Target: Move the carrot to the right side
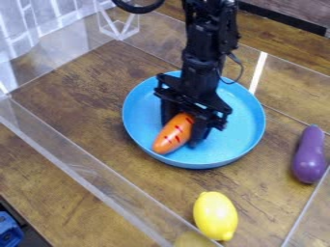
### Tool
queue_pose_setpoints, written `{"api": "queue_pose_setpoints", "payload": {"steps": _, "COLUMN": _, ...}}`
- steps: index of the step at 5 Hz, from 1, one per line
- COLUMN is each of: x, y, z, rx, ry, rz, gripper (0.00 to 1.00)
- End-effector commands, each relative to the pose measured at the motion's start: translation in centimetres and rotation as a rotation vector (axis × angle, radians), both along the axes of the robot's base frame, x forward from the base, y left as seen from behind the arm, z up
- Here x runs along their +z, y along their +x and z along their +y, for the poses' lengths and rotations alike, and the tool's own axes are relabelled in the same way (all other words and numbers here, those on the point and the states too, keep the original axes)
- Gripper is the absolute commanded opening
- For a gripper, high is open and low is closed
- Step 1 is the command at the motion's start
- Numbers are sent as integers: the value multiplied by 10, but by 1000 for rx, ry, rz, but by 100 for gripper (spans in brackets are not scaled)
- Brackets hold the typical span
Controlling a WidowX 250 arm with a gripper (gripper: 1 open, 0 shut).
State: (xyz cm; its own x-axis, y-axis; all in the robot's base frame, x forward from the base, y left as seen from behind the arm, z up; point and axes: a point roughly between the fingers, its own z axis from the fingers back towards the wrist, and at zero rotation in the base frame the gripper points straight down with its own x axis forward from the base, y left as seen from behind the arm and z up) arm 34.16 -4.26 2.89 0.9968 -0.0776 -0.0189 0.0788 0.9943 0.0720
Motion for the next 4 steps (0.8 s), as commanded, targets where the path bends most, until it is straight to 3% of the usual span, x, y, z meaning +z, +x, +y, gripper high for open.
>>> {"api": "queue_pose_setpoints", "payload": {"steps": 1, "x": 29, "y": 3, "z": 23, "rx": 56, "ry": -1, "rz": -88, "gripper": 0}}
{"api": "queue_pose_setpoints", "payload": {"steps": 2, "x": 29, "y": 5, "z": 46, "rx": 65, "ry": -1, "rz": -92, "gripper": 0}}
{"api": "queue_pose_setpoints", "payload": {"steps": 3, "x": 51, "y": 5, "z": 43, "rx": 24, "ry": 0, "rz": -109, "gripper": 0}}
{"api": "queue_pose_setpoints", "payload": {"steps": 4, "x": 91, "y": 9, "z": 37, "rx": -4, "ry": 3, "rz": -152, "gripper": 0}}
